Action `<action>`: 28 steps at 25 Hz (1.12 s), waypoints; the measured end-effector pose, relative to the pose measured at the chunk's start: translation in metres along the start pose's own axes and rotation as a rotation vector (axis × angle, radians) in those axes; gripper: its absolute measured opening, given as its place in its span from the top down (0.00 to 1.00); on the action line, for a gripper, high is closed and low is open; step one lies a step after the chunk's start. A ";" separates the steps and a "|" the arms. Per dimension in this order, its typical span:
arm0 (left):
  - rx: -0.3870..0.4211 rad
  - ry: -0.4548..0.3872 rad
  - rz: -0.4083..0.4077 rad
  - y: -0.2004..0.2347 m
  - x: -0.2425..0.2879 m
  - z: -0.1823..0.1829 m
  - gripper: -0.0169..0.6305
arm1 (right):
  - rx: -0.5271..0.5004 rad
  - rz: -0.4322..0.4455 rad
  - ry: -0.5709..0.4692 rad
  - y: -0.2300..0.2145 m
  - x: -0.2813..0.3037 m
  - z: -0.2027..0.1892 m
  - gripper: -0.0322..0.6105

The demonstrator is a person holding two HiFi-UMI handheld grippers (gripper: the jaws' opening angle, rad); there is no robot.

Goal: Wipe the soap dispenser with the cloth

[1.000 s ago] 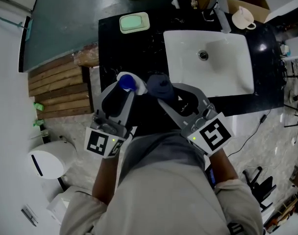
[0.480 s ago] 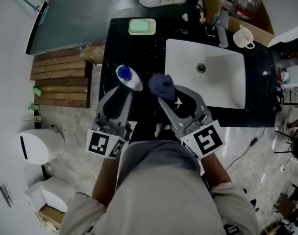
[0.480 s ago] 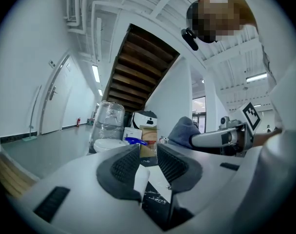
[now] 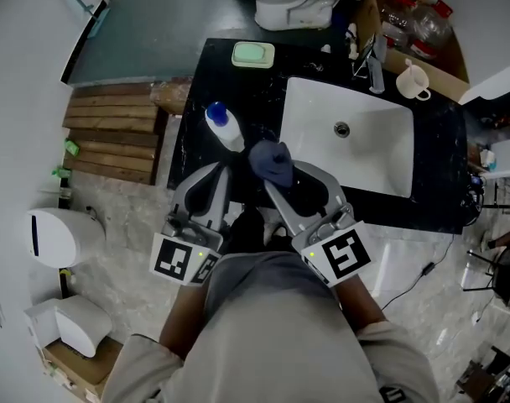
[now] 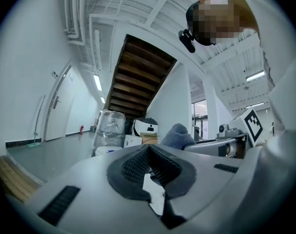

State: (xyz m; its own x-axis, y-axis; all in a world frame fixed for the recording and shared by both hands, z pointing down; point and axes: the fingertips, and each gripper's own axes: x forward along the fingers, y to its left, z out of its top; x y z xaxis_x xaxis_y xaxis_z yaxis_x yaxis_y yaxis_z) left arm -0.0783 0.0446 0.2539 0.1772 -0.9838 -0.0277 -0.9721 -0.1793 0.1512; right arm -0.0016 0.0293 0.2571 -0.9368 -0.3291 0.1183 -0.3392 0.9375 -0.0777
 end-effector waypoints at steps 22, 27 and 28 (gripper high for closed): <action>-0.002 0.007 0.054 -0.057 -0.067 -0.003 0.96 | -0.033 0.015 0.009 0.050 -0.068 -0.010 0.76; 0.000 0.027 0.059 -0.062 -0.077 -0.007 0.96 | -0.026 0.014 0.003 0.054 -0.077 -0.012 0.76; -0.003 0.028 0.063 -0.061 -0.078 -0.007 0.96 | -0.027 0.012 0.001 0.054 -0.078 -0.011 0.76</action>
State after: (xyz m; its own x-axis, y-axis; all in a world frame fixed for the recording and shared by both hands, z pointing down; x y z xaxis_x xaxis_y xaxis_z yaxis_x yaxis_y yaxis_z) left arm -0.0319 0.1321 0.2541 0.1203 -0.9927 0.0099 -0.9810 -0.1173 0.1546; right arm 0.0542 0.1065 0.2550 -0.9408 -0.3175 0.1188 -0.3252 0.9442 -0.0521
